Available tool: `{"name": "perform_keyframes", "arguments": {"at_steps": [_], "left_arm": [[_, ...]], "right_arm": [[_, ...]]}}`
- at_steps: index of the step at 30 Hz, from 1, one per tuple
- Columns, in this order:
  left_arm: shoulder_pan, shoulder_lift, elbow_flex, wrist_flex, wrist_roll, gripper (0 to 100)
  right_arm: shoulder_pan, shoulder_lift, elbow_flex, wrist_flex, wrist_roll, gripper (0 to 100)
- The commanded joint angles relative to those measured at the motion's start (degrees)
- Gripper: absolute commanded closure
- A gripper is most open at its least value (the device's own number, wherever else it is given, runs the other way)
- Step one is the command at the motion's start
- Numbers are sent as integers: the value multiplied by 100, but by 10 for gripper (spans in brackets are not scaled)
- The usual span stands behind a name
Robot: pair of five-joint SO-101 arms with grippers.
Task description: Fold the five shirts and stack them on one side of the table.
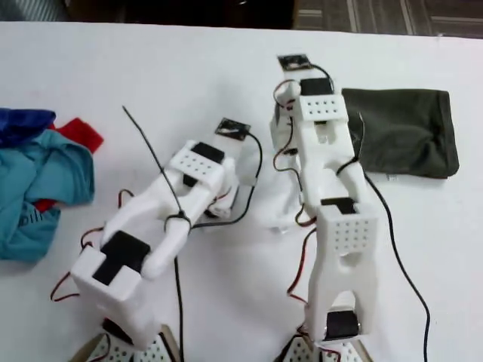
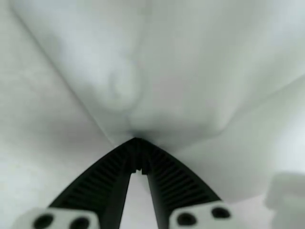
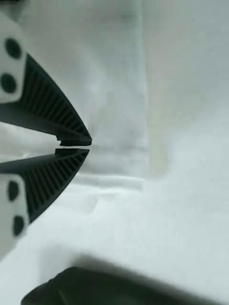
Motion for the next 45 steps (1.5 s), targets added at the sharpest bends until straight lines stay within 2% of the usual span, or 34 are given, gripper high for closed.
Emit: {"name": "perform_keyframes", "arguments": {"at_steps": [1,5,9,15,21,24,27,32,35,40,45], "left_arm": [[-9,-88,31,-105,-26,975],[-9,-88,66,-97,-26,975],[114,-88,242,-149,-44,975],[158,-149,145,-105,-44,975],[158,-158,-752,765,-53,975],[-158,-123,-1429,1020,-26,975],[-651,-44,-1947,853,-9,975],[-985,589,-2387,211,-9,974],[-958,1301,-2782,62,-9,974],[-993,2321,-3837,246,273,974],[-976,3059,-4725,756,316,974]], "right_arm": [[295,215,-229,-259,9,979],[664,330,-229,-382,149,979],[690,242,-273,-330,580,979],[655,-268,-932,145,695,979],[787,-971,-1257,1059,695,979],[875,-1385,-1222,1332,703,979],[963,-1815,-932,1367,862,979],[919,-2738,695,1297,1064,979],[804,-3371,2119,708,1371,979],[620,-4523,4730,-892,1653,979],[523,-4954,6435,-2009,1987,979]]}}
